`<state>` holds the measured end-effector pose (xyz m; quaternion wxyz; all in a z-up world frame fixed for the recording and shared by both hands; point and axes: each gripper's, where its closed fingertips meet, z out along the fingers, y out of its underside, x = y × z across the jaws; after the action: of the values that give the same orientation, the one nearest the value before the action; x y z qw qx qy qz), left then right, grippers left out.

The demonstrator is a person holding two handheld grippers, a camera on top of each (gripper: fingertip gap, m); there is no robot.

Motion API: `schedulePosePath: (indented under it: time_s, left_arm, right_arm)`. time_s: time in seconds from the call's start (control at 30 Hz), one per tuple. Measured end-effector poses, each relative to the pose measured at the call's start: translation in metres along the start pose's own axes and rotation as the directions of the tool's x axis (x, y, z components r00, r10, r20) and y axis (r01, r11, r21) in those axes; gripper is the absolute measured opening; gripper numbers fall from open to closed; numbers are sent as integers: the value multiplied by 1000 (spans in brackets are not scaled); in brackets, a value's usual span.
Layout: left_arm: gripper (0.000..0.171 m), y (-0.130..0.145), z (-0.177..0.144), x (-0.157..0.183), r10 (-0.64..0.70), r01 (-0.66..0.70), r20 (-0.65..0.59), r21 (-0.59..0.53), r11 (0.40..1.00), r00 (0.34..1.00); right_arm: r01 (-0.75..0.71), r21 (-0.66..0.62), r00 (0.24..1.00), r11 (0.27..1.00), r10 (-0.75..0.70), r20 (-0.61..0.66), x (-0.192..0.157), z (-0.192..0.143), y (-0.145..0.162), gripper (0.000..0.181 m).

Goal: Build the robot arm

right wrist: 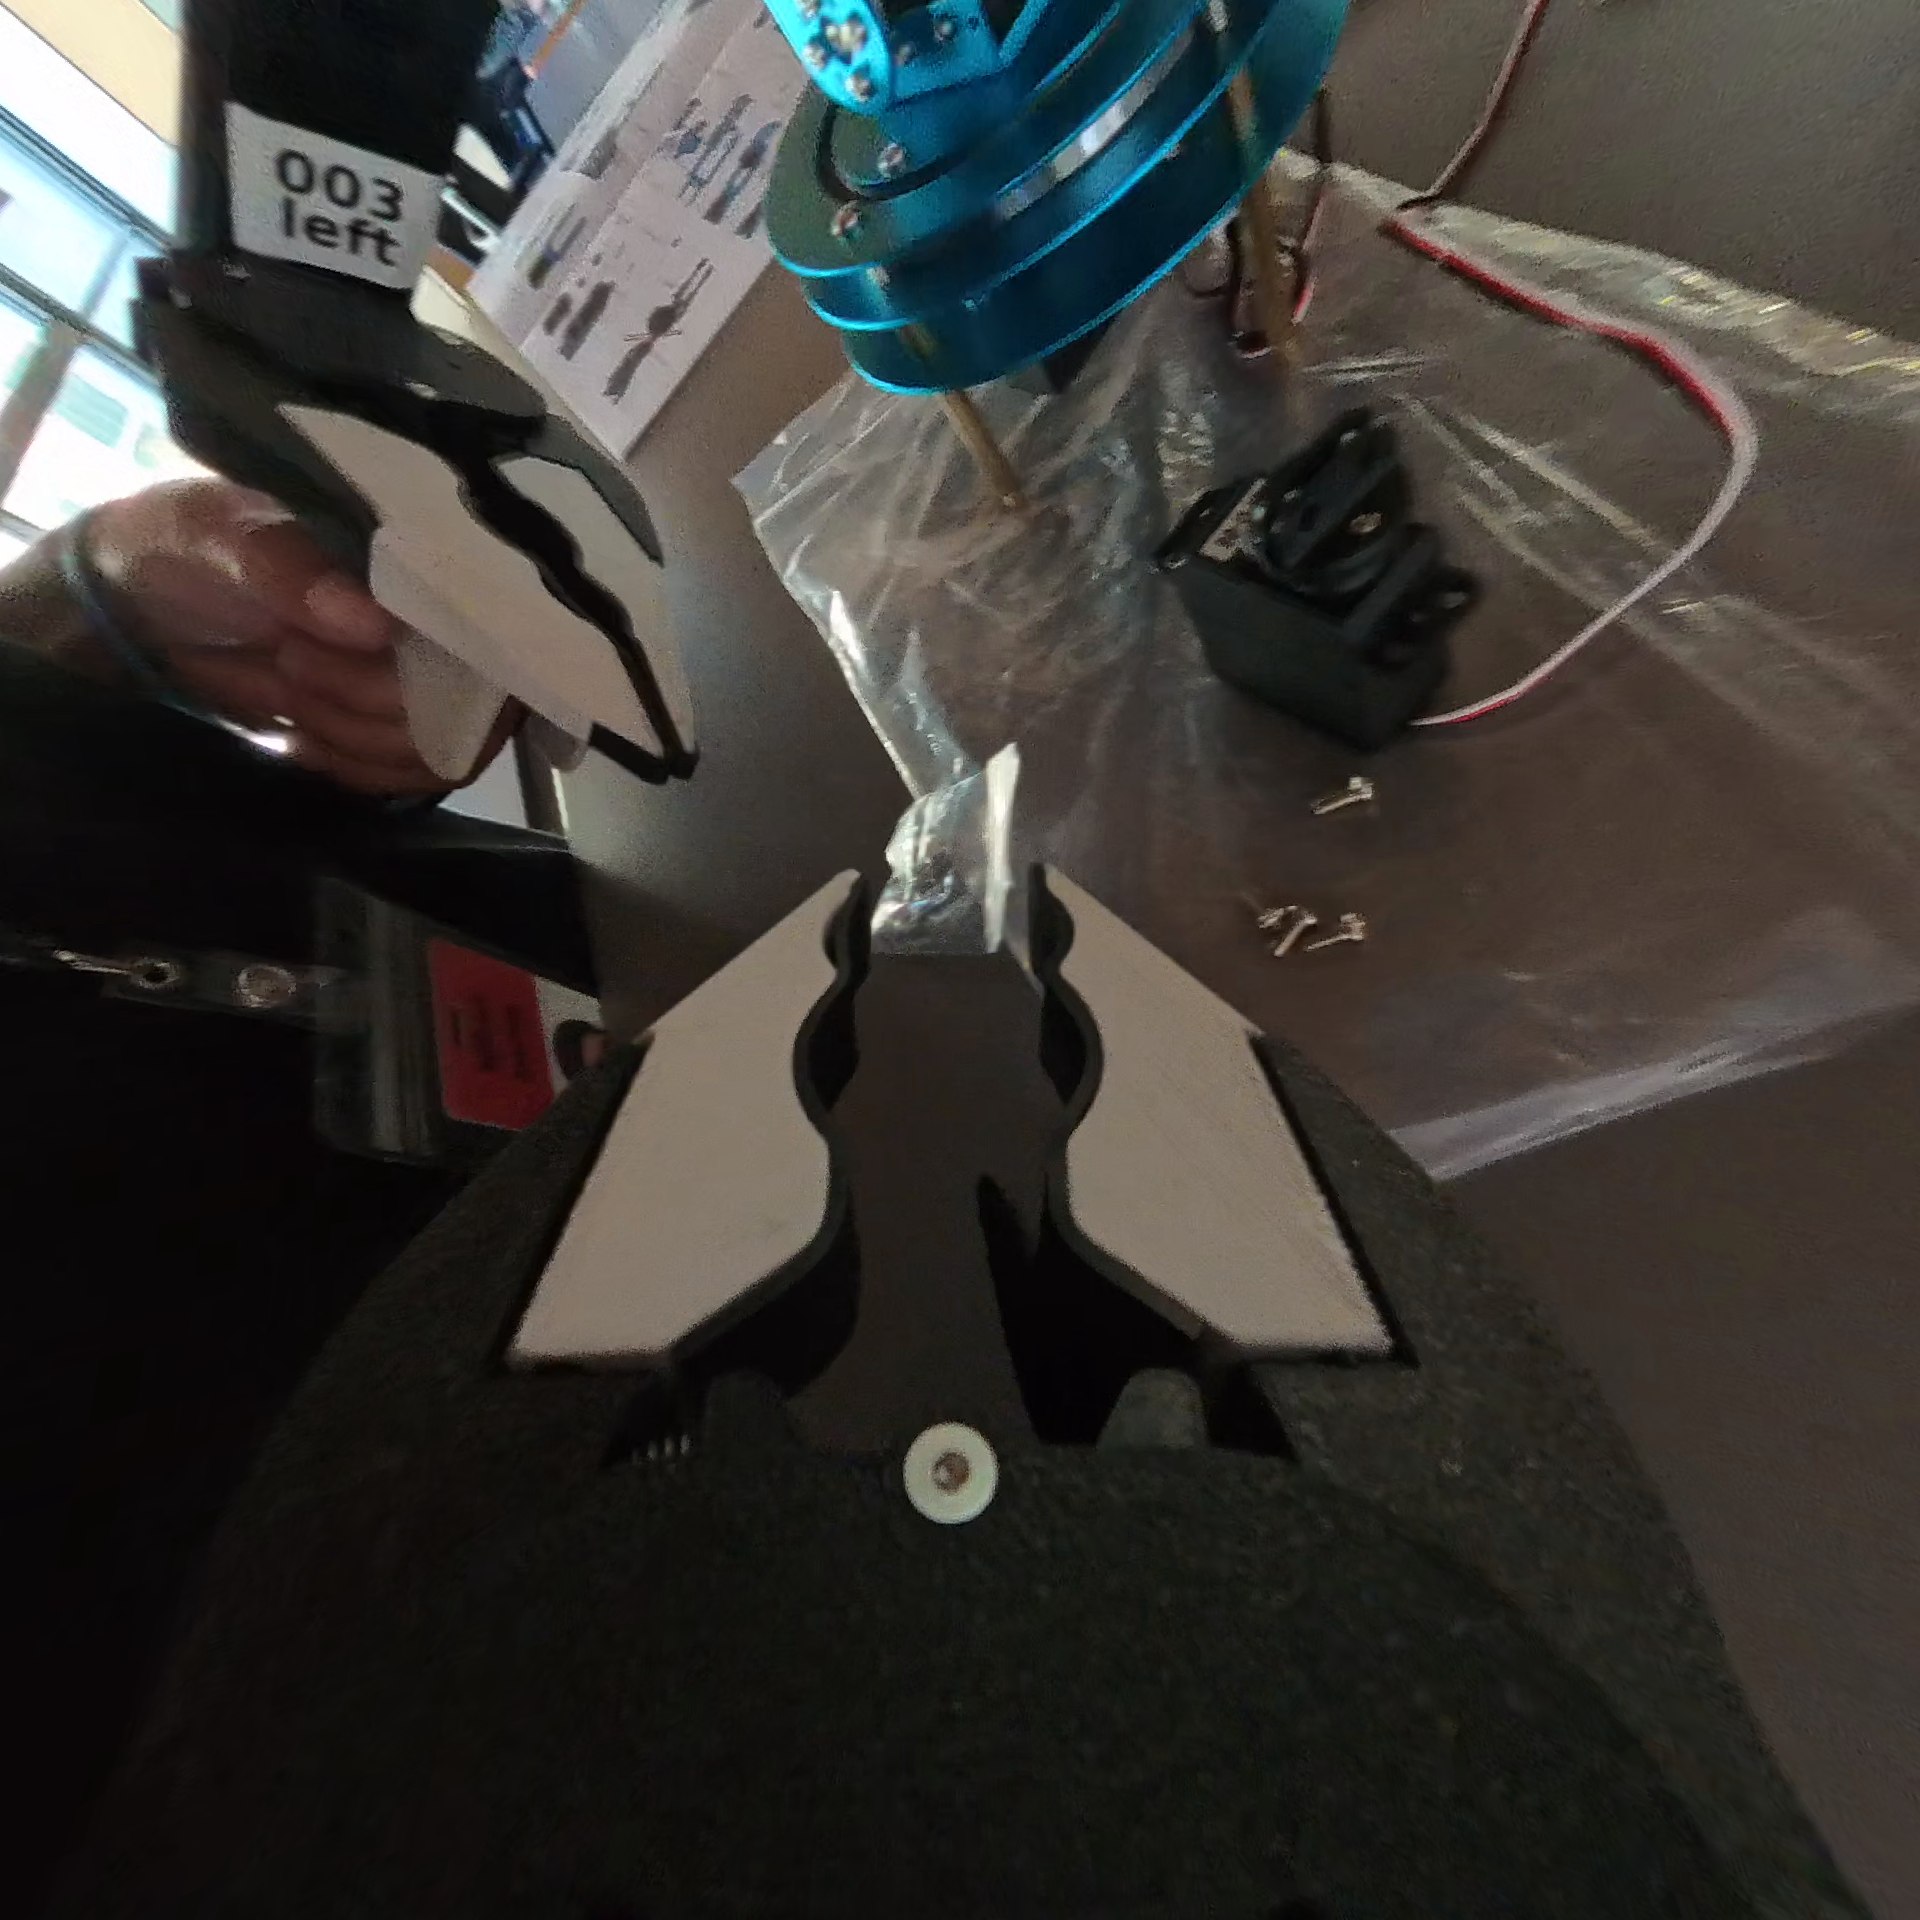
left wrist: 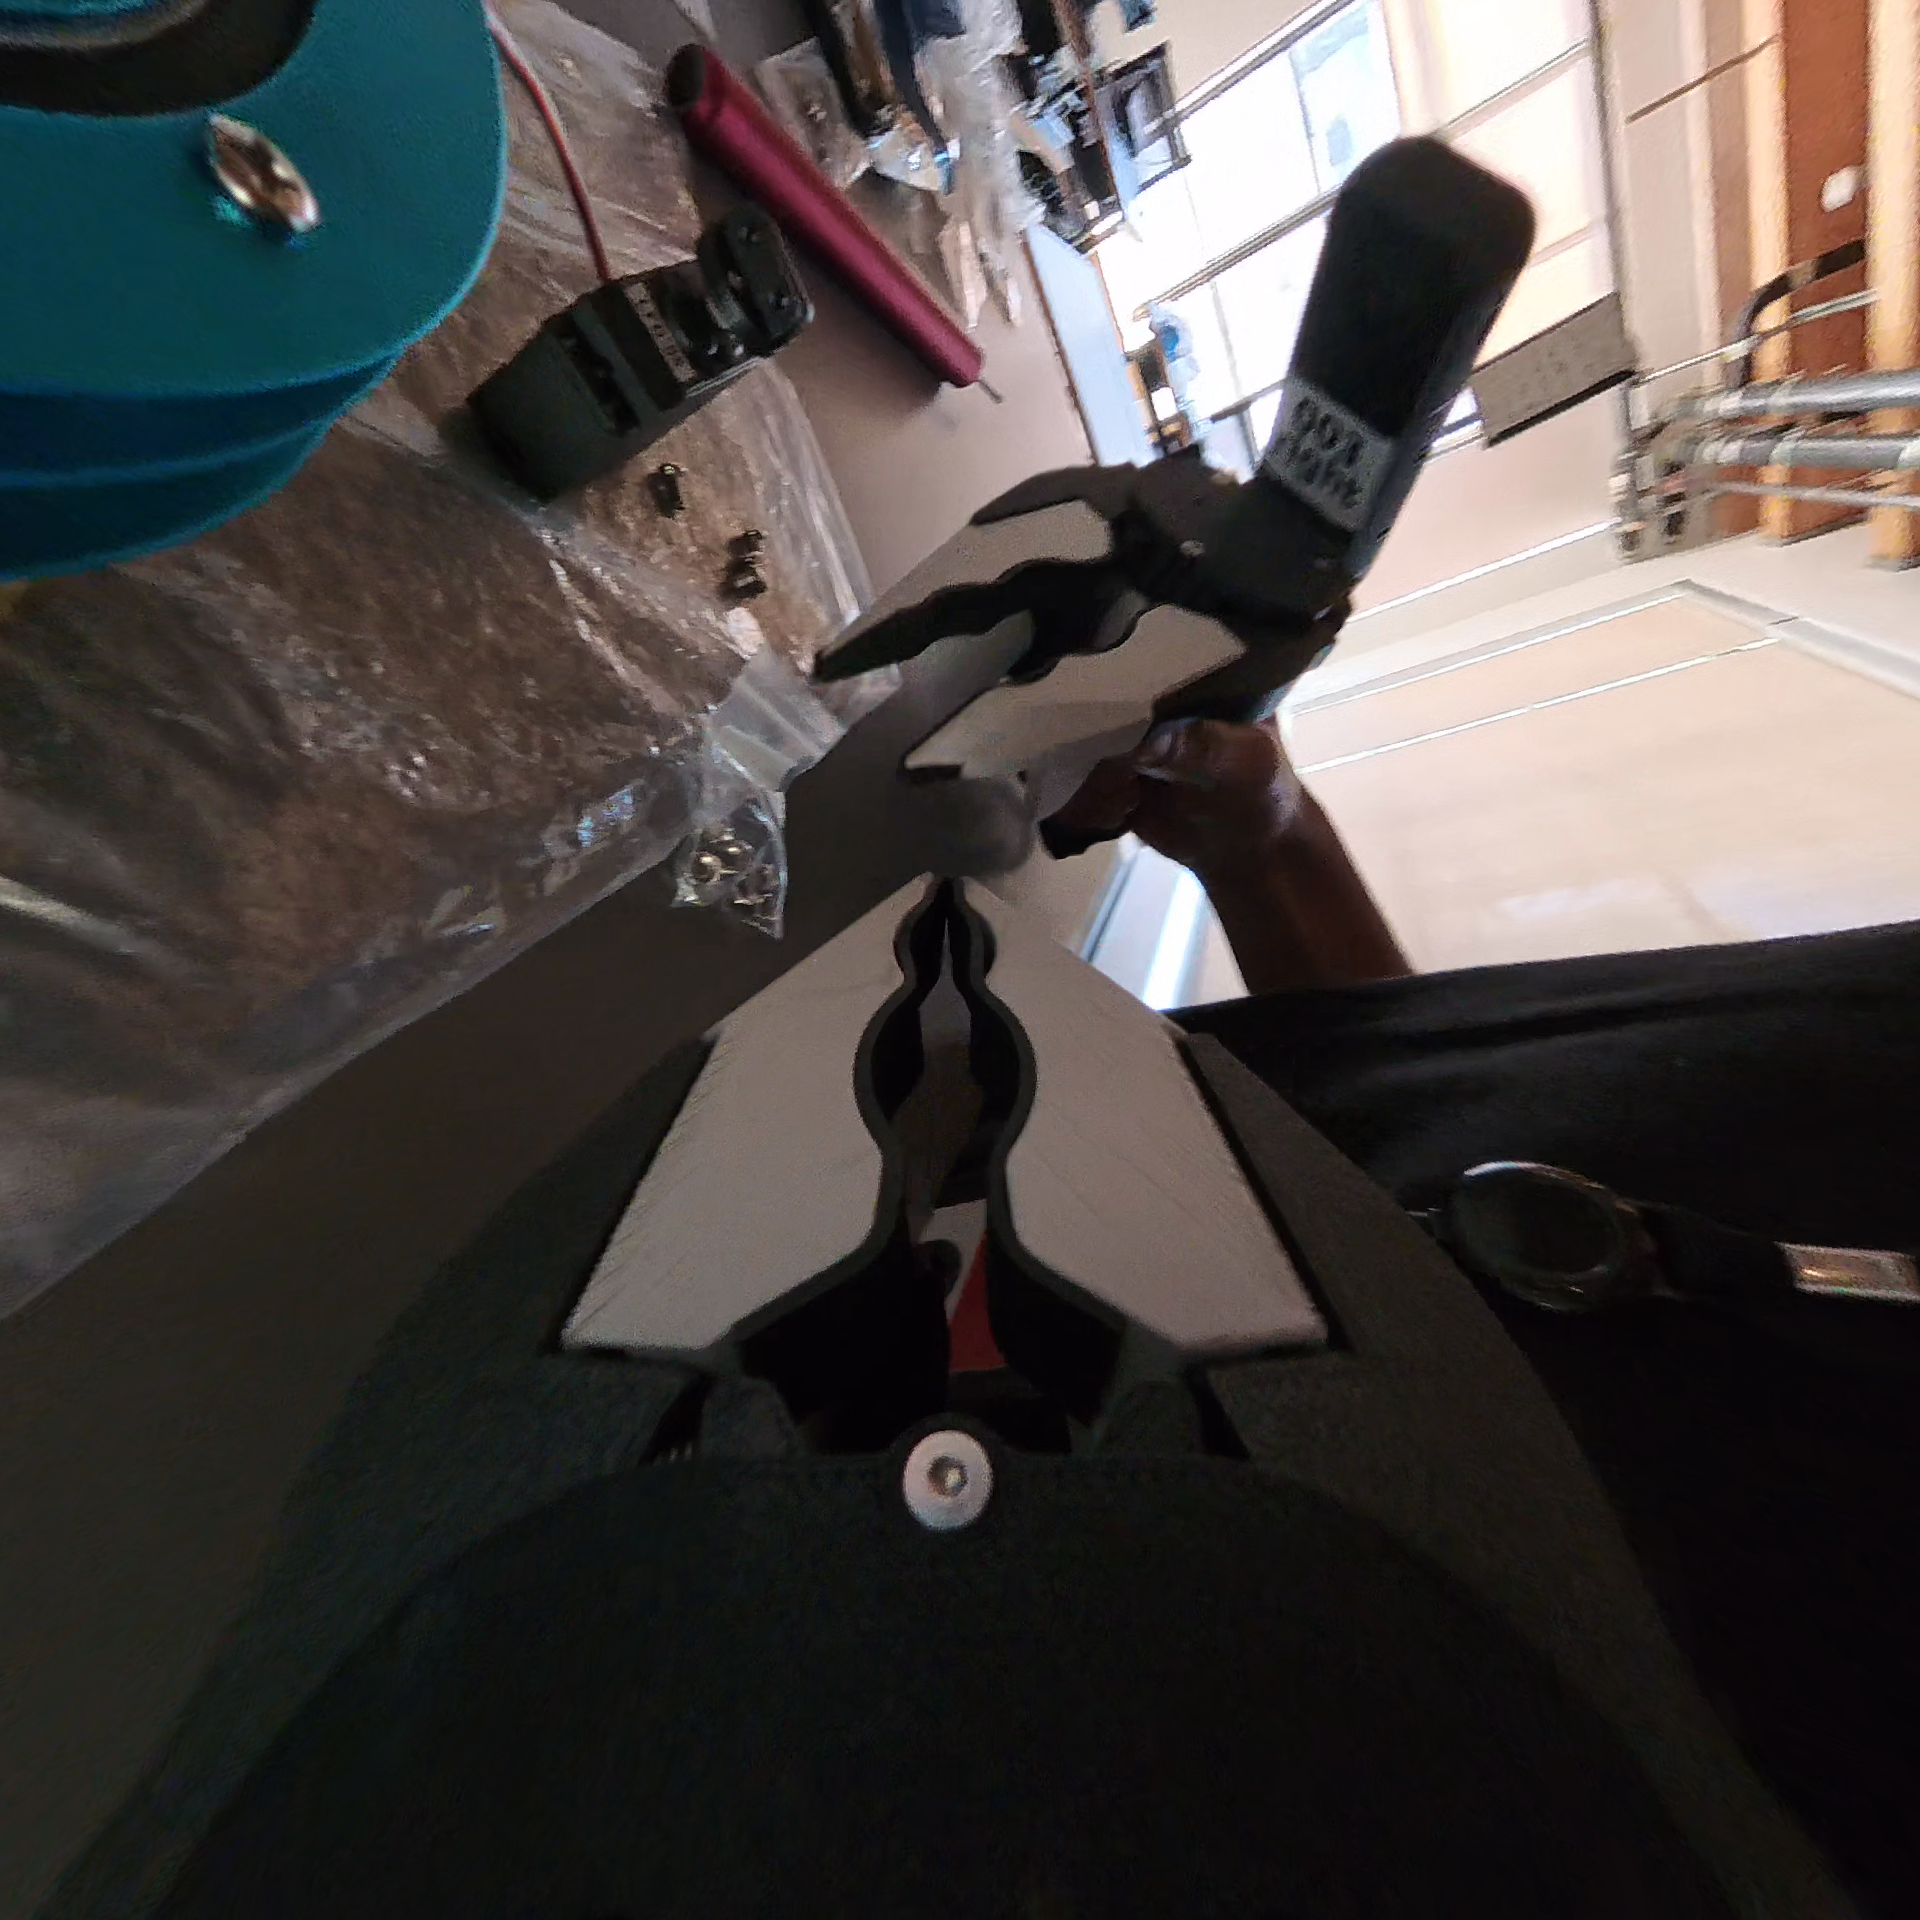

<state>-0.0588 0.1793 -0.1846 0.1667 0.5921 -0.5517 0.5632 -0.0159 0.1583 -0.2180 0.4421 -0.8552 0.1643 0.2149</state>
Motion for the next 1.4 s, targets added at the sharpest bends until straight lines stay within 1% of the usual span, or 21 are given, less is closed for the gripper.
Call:
schedulePosePath:
  time_s: [0.07, 0.13, 0.17, 0.23, 0.27, 0.33, 0.4, 0.43, 0.5, 0.67, 0.83, 1.0, 1.23, 1.4]
  left_arm:
    - [0, 3, 3, -9, 63, -61, 77, -30, 998, 995]
    - [24, 6, 7, -23, 187, -173, 205, -85, 981, 961]
    - [29, 6, 9, -29, 268, -244, 262, -119, 962, 927]
    - [35, 2, 13, -35, 438, -404, 357, -171, 899, 825]
    - [36, -1, 16, -34, 508, -472, 384, -191, 860, 771]
    - [39, -6, 24, -34, 614, -576, 434, -234, 783, 659]
    - [42, -10, 33, -39, 675, -631, 477, -280, 723, 563]
    - [44, -12, 37, -40, 691, -646, 491, -294, 704, 530]
    - [45, -14, 45, -43, 702, -655, 512, -310, 689, 495]
    - [47, -8, 53, -49, 694, -631, 532, -336, 699, 486]
    - [41, -4, 54, -52, 684, -613, 540, -344, 711, 490]
    - [40, -4, 55, -53, 686, -608, 542, -353, 711, 486]
    - [40, -3, 55, -53, 688, -609, 535, -354, 710, 491]
    - [40, -2, 56, -53, 691, -612, 526, -354, 707, 495]
  right_arm:
    - [-34, 10, 999, 999, 34, 29, 2, -1, -3, 30]
    - [-51, 0, 997, 999, 51, 54, 3, 0, -2, 30]
    - [-46, -11, 998, 999, 47, 53, 4, 1, -1, 29]
    - [-56, -18, 996, 998, 57, 62, 7, 2, -1, 26]
    - [-77, -15, 994, 997, 78, 72, 9, 3, -3, 25]
    - [-108, -13, 991, 994, 109, 78, 16, 2, -6, 21]
    - [-98, -24, 993, 995, 100, 58, 23, 2, -6, 19]
    - [-84, -36, 994, 996, 86, 65, 23, 2, -7, 20]
    - [-47, -57, 997, 997, 51, 64, 22, 3, -7, 22]
    - [3, -90, 997, 996, 4, 74, 23, 6, -5, 21]
    - [16, -107, 994, 994, -4, 109, 20, 7, -3, 21]
    - [24, -121, 991, 992, -8, 131, 18, 9, -1, 12]
    - [-7, -125, 985, 992, 29, 169, 14, 8, 2, 7]
    - [-20, -168, 984, 986, 49, 172, 15, 11, 11, 7]
